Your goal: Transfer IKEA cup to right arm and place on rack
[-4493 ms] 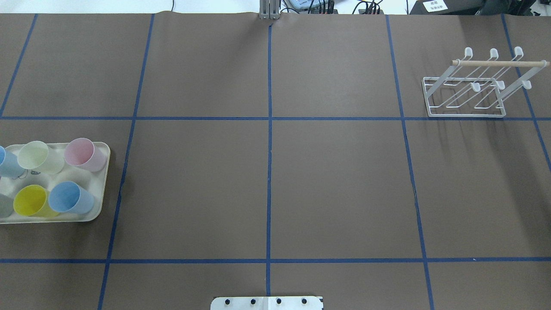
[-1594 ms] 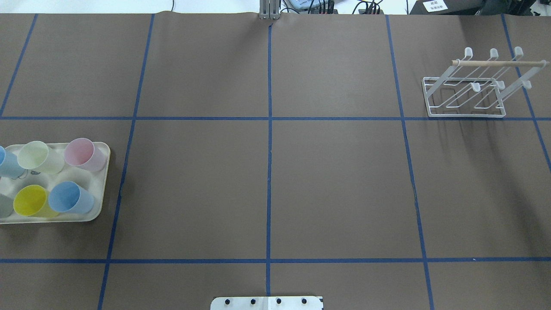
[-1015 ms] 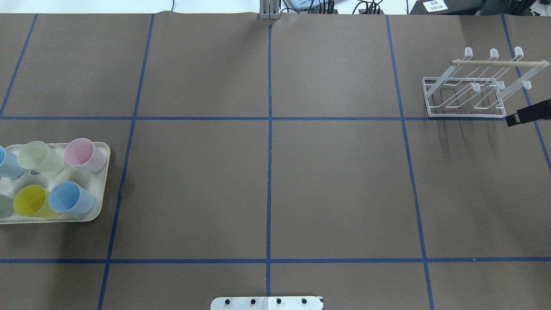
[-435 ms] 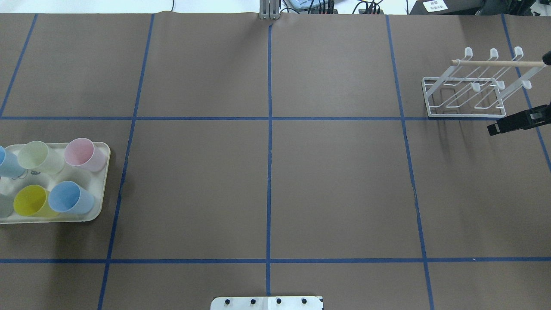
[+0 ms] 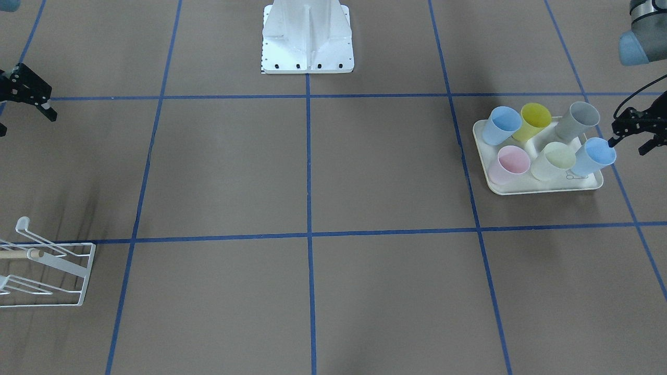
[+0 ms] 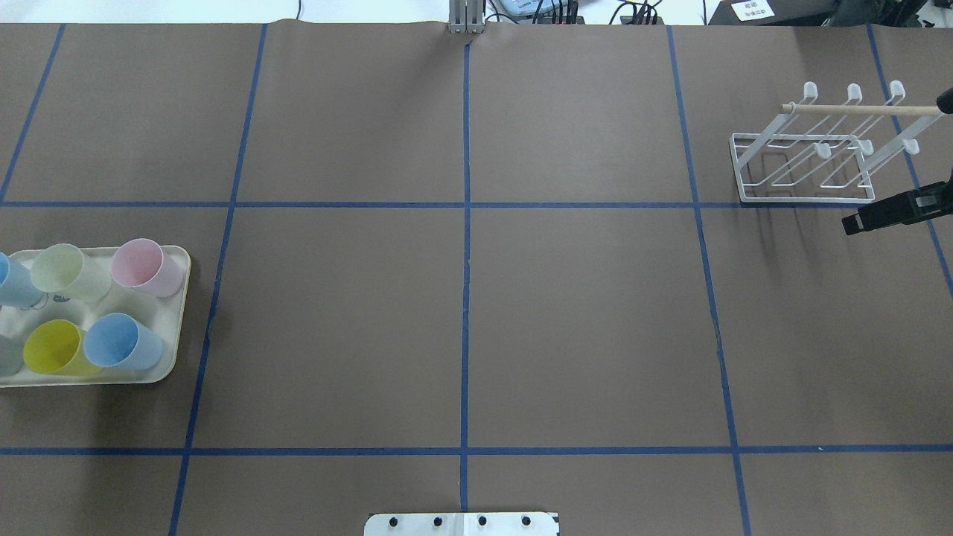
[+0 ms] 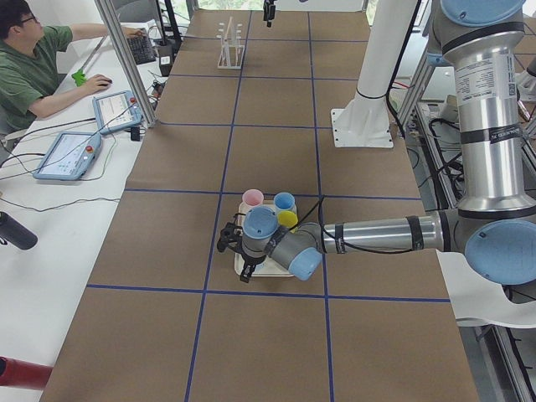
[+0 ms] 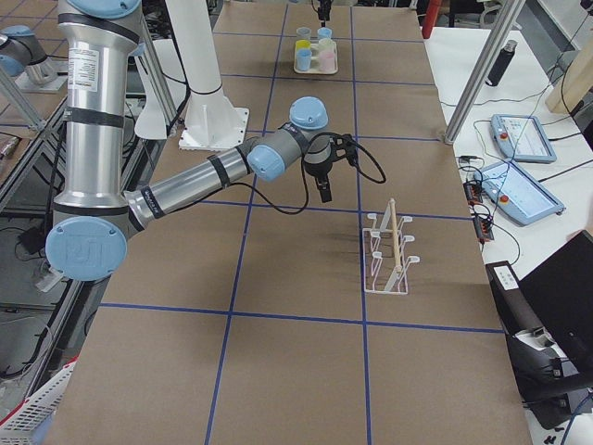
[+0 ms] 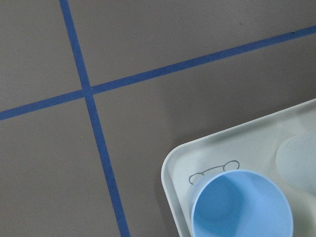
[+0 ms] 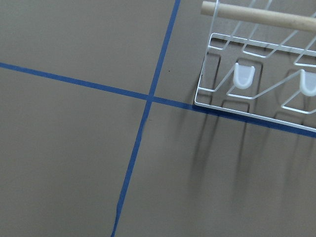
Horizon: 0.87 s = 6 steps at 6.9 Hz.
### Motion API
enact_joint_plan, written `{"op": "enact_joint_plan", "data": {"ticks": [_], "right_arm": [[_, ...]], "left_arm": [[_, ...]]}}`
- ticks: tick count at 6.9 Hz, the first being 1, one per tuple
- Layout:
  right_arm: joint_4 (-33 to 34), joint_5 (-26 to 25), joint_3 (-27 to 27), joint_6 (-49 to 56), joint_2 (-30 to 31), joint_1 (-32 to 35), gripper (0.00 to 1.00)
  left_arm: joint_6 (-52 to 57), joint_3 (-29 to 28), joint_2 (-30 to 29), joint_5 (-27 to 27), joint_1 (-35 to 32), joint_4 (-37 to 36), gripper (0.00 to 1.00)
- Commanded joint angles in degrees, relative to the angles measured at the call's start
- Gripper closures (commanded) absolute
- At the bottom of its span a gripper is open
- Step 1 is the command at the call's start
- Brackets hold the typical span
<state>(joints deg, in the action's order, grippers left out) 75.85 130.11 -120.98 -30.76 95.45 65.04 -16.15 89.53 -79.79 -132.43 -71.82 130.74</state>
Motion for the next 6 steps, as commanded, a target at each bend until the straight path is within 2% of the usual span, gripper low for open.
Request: {"op": "enact_joint_plan", "data": {"ticks": [1, 3, 5, 6], "right_arm": [[0.0, -0.03, 0.04, 0.0, 0.0, -0.09, 0.0], [0.0, -0.03, 0.04, 0.0, 0.09, -0.09, 0.0], [0.0, -0.03, 0.04, 0.0, 0.09, -0.09, 0.0], [0.0, 0.06, 0.04, 0.0, 0.09, -0.09, 0.0]], "left_arm": [[-0.11, -1.46, -1.06, -0.02, 1.33, 0.04, 0.32], [-0.2, -1.64, -1.24, -0.02, 1.86, 0.04, 0.56], [-0.2, -1.64, -1.42, -0.02, 2.65, -0.04, 0.67], [-0.2, -1.64, -1.42, -0.02, 2.65, -0.04, 0.75]]}}
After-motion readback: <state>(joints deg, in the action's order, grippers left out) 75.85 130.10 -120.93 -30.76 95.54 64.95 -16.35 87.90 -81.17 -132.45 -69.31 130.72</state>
